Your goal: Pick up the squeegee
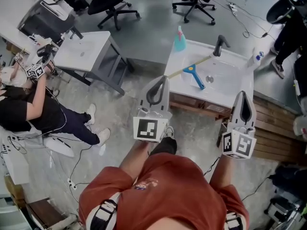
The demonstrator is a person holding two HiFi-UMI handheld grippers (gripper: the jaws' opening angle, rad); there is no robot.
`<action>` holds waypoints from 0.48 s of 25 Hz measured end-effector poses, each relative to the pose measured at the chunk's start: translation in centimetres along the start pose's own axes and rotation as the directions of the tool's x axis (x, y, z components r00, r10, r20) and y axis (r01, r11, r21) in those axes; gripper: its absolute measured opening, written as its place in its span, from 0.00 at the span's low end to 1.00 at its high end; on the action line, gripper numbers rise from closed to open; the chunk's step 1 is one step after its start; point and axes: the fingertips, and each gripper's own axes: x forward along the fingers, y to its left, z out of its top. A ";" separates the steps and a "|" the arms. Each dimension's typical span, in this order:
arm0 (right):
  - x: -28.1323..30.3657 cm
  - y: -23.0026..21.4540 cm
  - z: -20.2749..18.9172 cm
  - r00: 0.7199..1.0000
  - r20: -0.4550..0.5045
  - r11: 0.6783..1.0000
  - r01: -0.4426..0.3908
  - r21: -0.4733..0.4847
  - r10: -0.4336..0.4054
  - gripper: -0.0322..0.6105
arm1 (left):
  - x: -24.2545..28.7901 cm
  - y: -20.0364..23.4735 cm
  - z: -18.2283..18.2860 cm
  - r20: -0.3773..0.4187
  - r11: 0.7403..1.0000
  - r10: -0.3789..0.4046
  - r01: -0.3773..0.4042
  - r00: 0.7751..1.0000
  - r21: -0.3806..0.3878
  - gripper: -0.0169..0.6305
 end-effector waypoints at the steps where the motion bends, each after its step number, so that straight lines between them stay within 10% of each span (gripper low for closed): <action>1: 1.2 0.6 0.2 1.000 0.003 1.000 -0.001 -0.009 0.001 0.06 | 0.8 0.9 -0.1 0.004 1.000 0.001 -0.001 1.000 0.000 0.05; 12: 13.1 8.4 -0.1 0.998 -0.005 0.998 -0.064 -0.010 0.064 0.06 | 6.0 12.3 -0.8 0.014 0.999 0.039 -0.039 0.999 -0.015 0.05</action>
